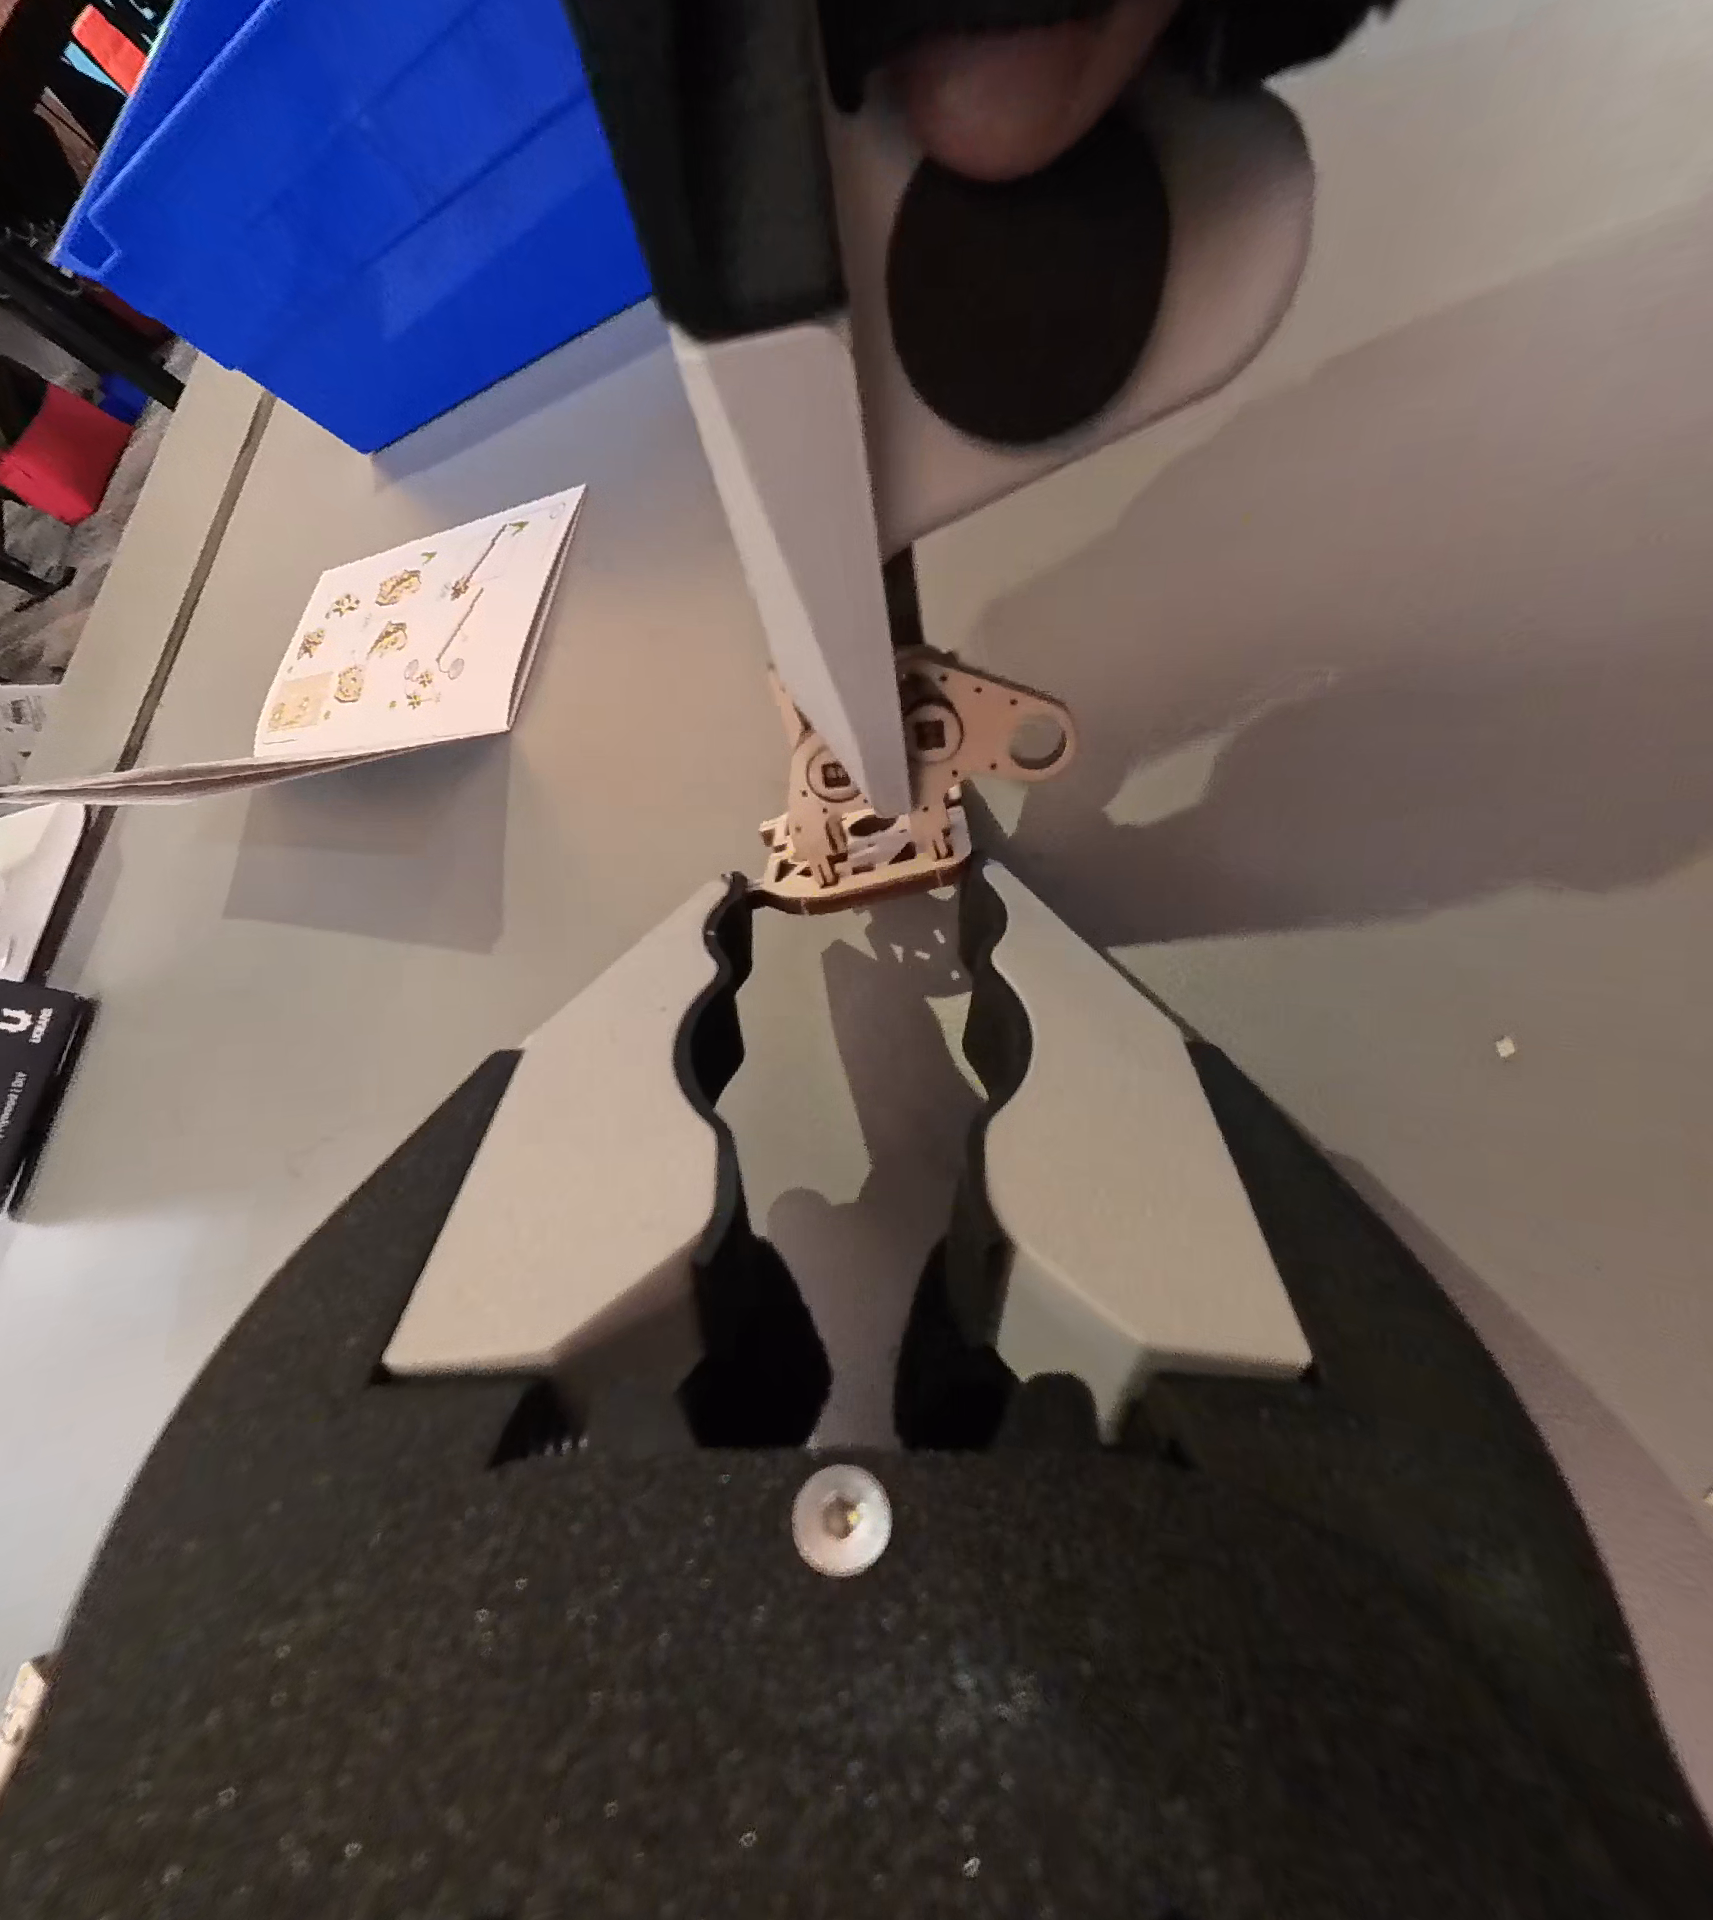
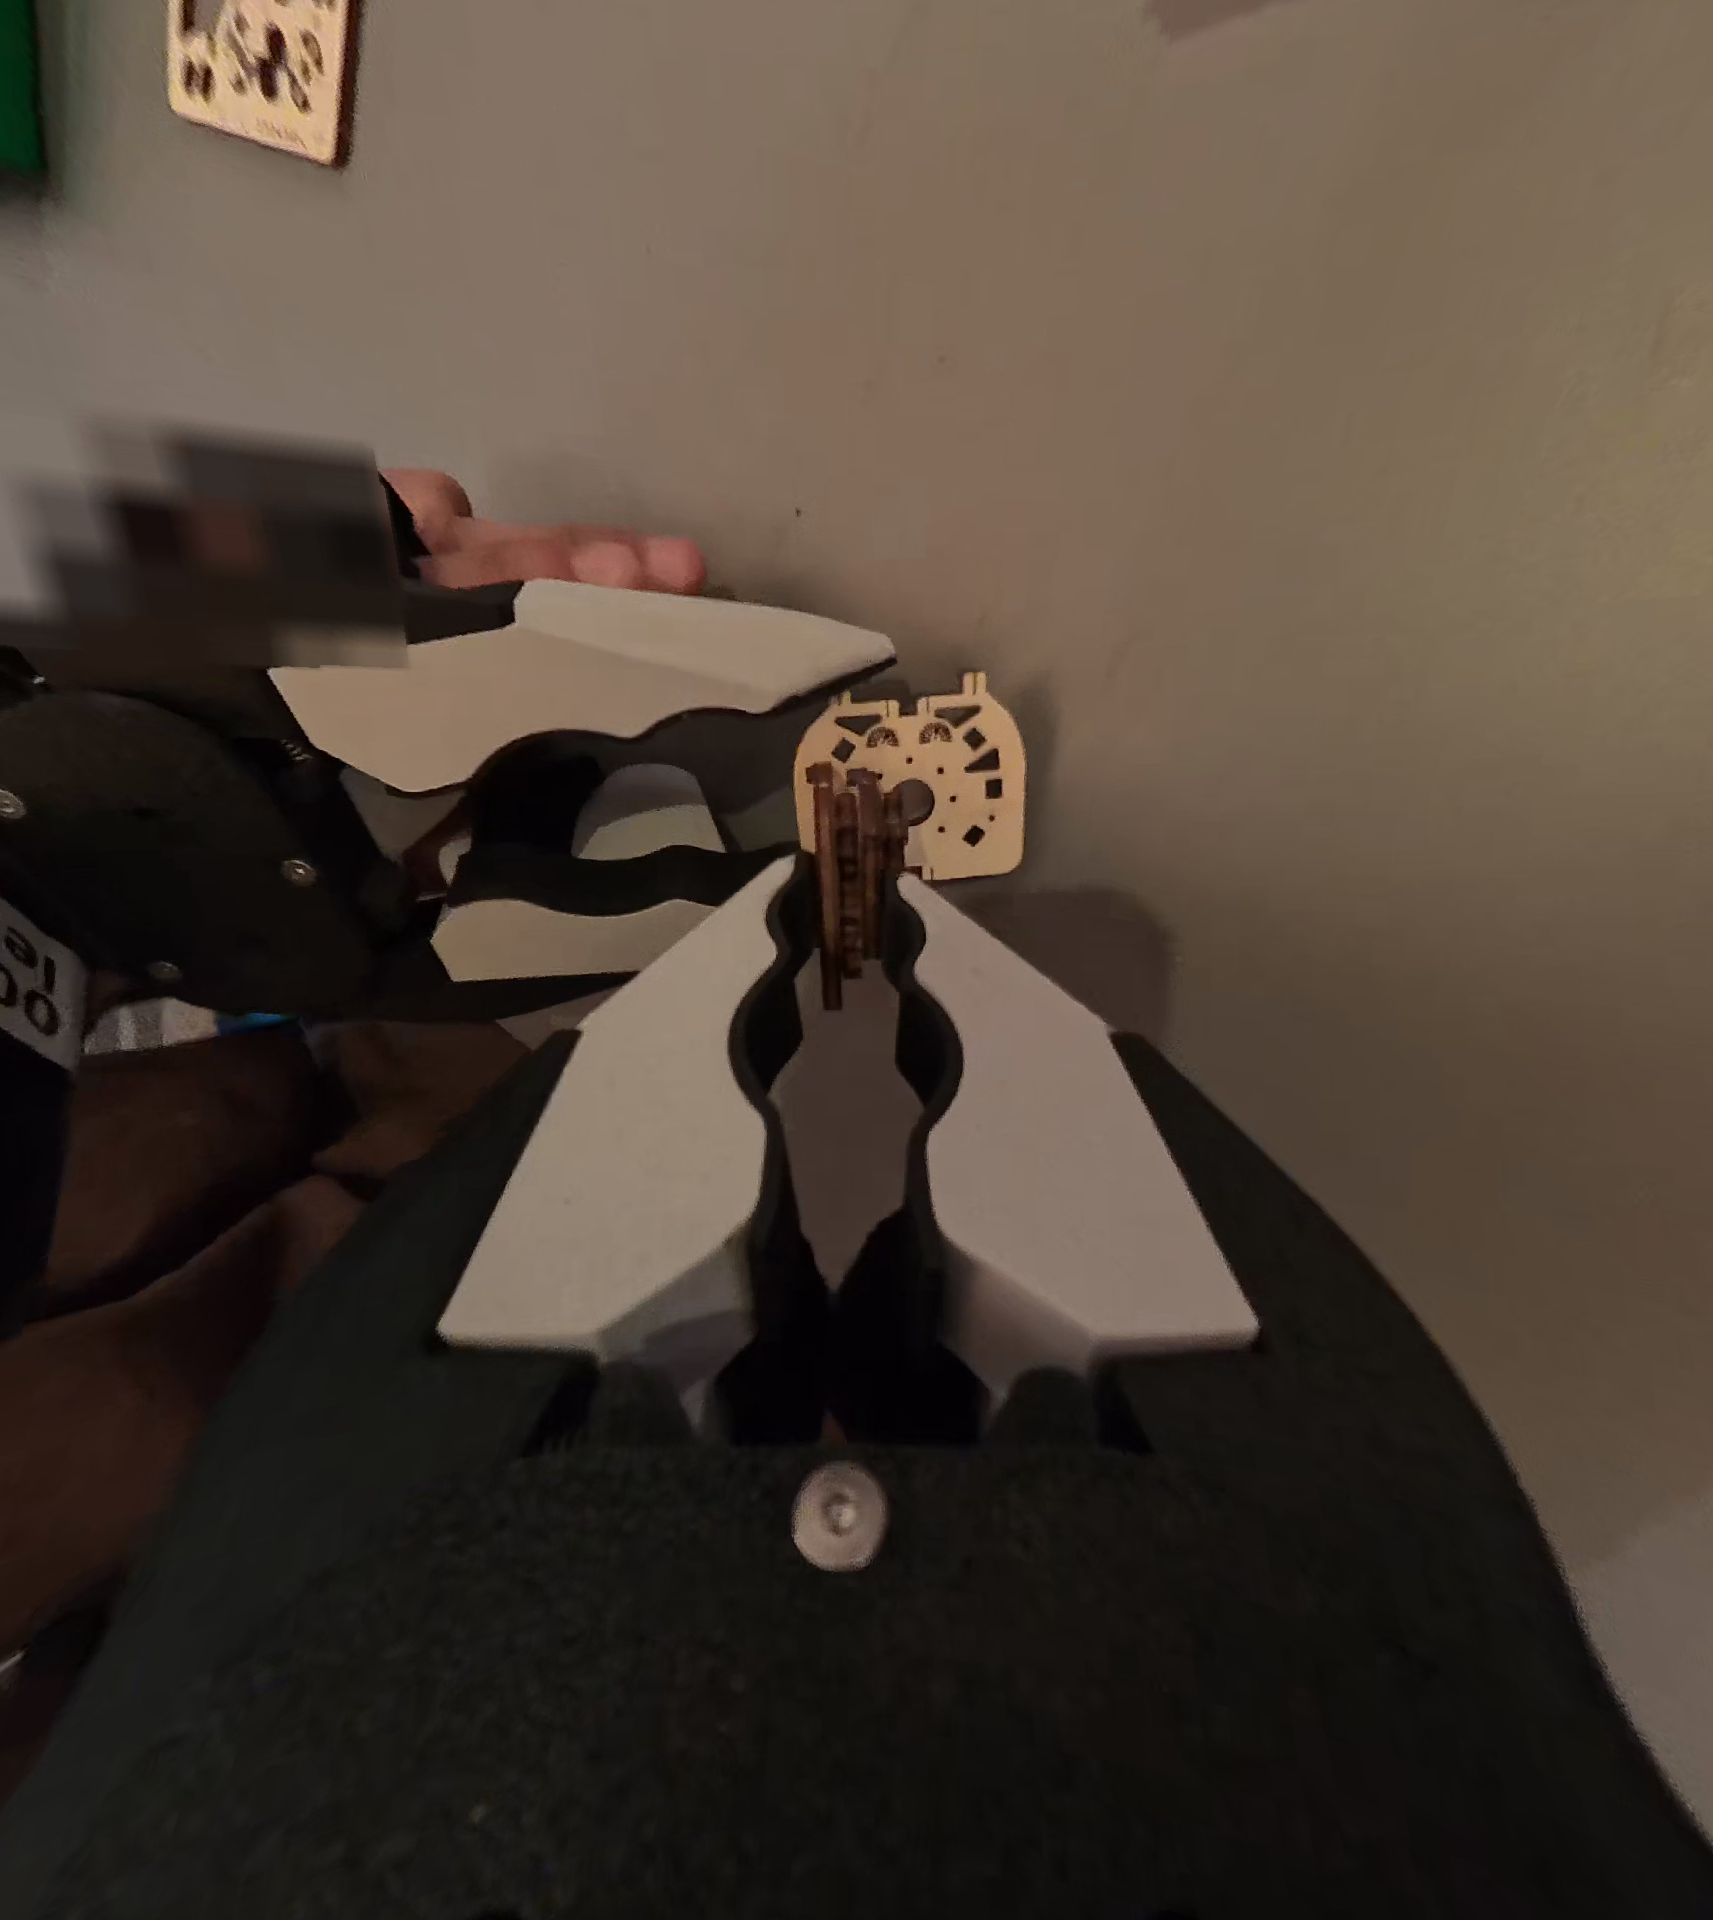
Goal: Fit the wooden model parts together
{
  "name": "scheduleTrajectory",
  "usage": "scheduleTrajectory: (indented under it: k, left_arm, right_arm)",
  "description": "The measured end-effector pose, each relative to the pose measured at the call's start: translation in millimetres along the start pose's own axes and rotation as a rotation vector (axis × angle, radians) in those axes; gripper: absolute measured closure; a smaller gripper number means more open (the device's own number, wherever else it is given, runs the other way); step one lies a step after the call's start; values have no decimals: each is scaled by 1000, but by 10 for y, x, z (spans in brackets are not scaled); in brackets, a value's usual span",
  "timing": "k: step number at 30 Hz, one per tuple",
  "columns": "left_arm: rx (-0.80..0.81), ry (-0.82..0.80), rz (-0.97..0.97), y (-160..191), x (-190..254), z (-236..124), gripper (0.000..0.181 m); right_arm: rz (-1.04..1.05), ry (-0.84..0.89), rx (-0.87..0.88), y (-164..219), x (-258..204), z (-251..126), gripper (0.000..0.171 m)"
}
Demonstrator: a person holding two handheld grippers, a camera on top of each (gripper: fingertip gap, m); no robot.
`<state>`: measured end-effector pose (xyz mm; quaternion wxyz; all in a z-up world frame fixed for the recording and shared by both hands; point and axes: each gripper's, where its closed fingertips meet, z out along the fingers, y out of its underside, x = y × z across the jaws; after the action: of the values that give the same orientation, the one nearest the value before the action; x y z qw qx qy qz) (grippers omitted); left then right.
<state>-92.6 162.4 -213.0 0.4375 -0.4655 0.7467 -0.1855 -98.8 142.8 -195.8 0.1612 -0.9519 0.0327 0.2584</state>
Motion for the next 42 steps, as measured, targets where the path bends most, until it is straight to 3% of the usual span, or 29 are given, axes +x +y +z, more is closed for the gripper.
scheduleTrajectory:
  k: [9, 15, 23, 30, 33, 38, 42]
  left_arm:
    - [11, 3, 26, -10, 11, 2, 143]
    - [-46, -40, -86, 13, 154, -139, 142]
    - [-61, -12, -66, 117, 302, -367, 143]
    - [-93, -34, -126, 187, 273, -445, 139]
    - [-115, -31, -207, 260, 226, -619, 130]
    - [-134, -56, -377, 454, -4, -992, 137]
    - [-174, -78, -597, 656, -68, -1156, 140]
  right_arm:
    - [-5, 30, -158, 47, -4, -3, 160]
    - [-137, 104, -244, 171, -111, 3, 159]
    - [-318, 189, -370, 288, -240, 123, 159]
    - [-147, 90, -343, 274, -468, 150, 160]
    - [-154, 115, -338, 262, -477, 147, 159]
    - [-294, 245, -319, 226, -450, 244, 159]
    - [-276, 257, -262, 243, -467, 332, 160]
